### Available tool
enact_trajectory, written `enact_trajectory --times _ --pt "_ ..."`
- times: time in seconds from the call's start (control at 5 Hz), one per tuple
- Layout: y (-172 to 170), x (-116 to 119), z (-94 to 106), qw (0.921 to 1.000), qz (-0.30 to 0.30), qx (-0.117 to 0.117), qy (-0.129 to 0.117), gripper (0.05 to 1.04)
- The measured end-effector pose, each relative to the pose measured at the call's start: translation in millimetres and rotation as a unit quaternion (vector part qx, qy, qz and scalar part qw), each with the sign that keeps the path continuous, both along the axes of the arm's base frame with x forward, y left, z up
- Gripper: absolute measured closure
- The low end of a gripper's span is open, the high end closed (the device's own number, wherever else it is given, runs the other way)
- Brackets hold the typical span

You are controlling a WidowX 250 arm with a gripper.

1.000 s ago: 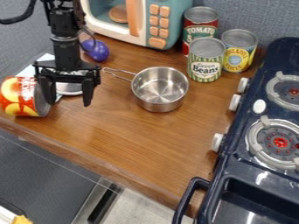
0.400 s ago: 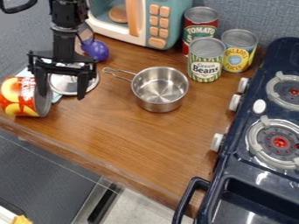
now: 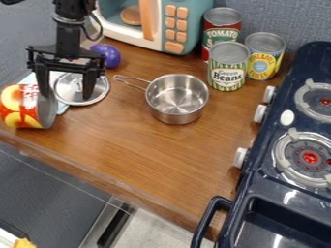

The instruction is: Pushed the red can below the metal lid

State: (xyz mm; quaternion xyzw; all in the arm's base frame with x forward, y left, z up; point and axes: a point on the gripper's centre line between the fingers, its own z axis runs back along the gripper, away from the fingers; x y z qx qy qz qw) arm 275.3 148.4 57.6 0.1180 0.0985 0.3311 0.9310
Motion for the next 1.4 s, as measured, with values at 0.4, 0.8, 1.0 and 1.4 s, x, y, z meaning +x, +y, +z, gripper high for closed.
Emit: enact_trajectory --times 0.4,0.8,1.0,1.4 --pt "-14 9 -1.1 0.9991 -0.043 0.002 -0.001 0.082" --pt "-48 32 15.1 0.9792 -0.175 -0.007 -0.103 0.082" --pt "-82 49 20.3 0.9557 -0.256 -0.007 -0.145 0.082" --pt "-101 54 18.5 0.9473 -0.271 -0.015 -0.170 0.082"
